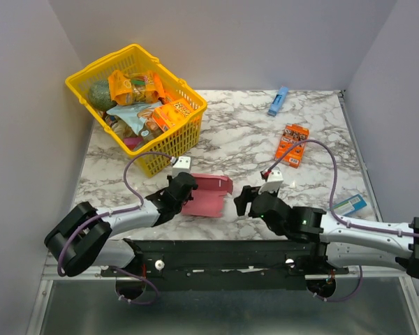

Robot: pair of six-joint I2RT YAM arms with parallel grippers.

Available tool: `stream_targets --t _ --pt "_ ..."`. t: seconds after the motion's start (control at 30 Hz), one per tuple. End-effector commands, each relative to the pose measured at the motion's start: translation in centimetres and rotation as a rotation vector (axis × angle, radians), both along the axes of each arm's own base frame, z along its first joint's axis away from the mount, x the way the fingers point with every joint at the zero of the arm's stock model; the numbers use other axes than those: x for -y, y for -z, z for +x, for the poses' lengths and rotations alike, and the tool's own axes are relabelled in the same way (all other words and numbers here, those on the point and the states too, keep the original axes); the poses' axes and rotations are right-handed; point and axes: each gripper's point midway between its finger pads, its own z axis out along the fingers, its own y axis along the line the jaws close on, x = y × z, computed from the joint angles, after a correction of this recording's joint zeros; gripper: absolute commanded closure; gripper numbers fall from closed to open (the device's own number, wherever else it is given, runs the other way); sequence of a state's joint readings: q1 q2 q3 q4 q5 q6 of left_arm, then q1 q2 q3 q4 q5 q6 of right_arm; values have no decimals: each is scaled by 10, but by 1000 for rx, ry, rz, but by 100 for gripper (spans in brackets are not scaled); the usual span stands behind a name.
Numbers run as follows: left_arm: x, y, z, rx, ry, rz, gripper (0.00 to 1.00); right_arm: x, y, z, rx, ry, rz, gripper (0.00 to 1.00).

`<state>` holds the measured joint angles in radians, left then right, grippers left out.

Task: Fold the paper box

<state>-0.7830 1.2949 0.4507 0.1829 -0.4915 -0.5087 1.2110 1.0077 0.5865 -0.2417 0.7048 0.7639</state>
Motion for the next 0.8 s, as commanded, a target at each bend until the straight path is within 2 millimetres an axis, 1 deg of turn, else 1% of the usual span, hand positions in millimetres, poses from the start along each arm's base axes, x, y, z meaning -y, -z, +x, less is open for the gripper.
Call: stream_targets --t 0.0,0.03,0.07,0.1,0.13,0.2,0.23,0.33,0.37,0.43,0.47,0.6,0.67,0.77 --pt "-19 -8 11 93 -73 97 100 -10 -37 -10 -63 -6 179 16" --pt "-22 -3 8 96 -67 109 100 -14 -40 -9 -87 -16 200 16" --pt "-21 -3 7 107 -62 110 100 -19 -43 -6 -138 -22 247 16" --pt "-18 -5 7 123 -51 103 100 -25 -52 -2 -153 -31 284 17" --pt "-16 -6 5 135 -42 102 100 -32 -48 2 -176 -45 282 18" --pt "-10 -10 3 163 -31 98 100 -44 -57 10 -213 -93 337 21" --pt "-11 -9 2 165 -35 102 100 -52 -55 17 -232 -101 334 22" --pt "-6 -8 -2 175 -27 93 100 -62 -57 31 -286 -134 383 25" --pt "-5 -7 -3 176 -26 92 100 -67 -50 36 -321 -151 396 27" --pt "-3 -6 -3 178 -27 87 100 -72 -47 42 -338 -149 407 31" --pt "-4 -6 -3 177 -32 89 100 -79 -43 41 -370 -170 408 33" --pt "-3 -8 -4 187 -35 80 100 -86 -31 47 -396 -166 413 37" --pt "-4 -8 -5 189 -38 77 100 -89 -31 51 -390 -166 423 41" --pt "-5 -9 -6 195 -41 81 100 -90 -27 56 -387 -155 408 42"
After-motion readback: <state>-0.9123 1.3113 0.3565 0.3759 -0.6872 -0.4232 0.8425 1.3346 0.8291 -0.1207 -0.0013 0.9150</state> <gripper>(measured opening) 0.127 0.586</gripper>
